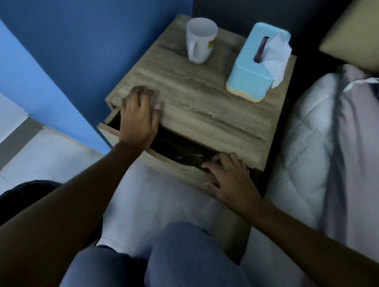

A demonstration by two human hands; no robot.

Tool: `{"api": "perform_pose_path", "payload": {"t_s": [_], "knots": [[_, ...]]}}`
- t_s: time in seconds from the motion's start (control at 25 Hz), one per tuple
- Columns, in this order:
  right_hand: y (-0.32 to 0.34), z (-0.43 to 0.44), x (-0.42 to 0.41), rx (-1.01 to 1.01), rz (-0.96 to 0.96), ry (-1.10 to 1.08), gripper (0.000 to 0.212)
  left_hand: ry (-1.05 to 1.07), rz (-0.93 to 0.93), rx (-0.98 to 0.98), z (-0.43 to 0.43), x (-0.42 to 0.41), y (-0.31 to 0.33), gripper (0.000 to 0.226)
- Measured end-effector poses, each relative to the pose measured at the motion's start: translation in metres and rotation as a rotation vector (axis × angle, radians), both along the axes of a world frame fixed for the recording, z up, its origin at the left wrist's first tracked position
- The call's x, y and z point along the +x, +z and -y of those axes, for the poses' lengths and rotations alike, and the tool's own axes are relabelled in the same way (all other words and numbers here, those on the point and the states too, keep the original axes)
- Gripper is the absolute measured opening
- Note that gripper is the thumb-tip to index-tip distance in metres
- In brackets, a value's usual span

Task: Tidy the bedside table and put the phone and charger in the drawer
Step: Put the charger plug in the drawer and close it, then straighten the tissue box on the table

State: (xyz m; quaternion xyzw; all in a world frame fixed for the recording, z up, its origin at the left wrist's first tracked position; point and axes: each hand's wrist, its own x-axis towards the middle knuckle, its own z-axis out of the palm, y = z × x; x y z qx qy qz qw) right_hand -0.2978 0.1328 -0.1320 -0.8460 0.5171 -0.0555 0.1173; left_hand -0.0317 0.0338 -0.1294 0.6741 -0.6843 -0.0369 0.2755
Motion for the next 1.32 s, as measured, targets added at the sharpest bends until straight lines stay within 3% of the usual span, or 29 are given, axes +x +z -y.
{"api": "perform_pose_path", "payload": {"t_s": [0.16, 0.36, 0.56, 0.72, 0.84, 0.96, 1.16, 1.32], "knots": [[0.002, 0.034, -0.010, -0.072, 0.001, -0.141, 0.063, -0.151, 0.087, 0.175, 0.050, -0.045, -0.003, 0.053], [-0.004, 0.063, -0.023, -0.039, 0.084, -0.188, 0.052, -0.263, 0.163, 0.247, 0.077, -0.055, -0.012, 0.067], [-0.007, 0.066, -0.022, -0.086, 0.072, -0.195, 0.045, -0.203, 0.156, 0.257, 0.081, -0.057, -0.014, 0.073], [0.014, 0.079, -0.017, 0.008, 0.365, -0.262, 0.042, -0.196, 0.165, 0.272, 0.078, -0.059, -0.014, 0.076], [0.045, 0.134, -0.007, -0.237, 0.478, -0.336, 0.038, -0.183, 0.168, 0.261, 0.080, -0.058, -0.016, 0.078], [0.072, 0.200, -0.002, -0.428, 0.404, -0.490, 0.041, -0.177, 0.171, 0.251, 0.078, -0.057, -0.020, 0.077], [0.083, 0.258, -0.007, -0.212, 0.075, -0.614, 0.053, -0.168, 0.166, 0.204, 0.078, -0.058, -0.022, 0.075], [0.082, 0.249, -0.020, -0.106, 0.212, -0.549, 0.052, -0.188, 0.160, 0.212, 0.078, -0.058, -0.021, 0.074]]}}
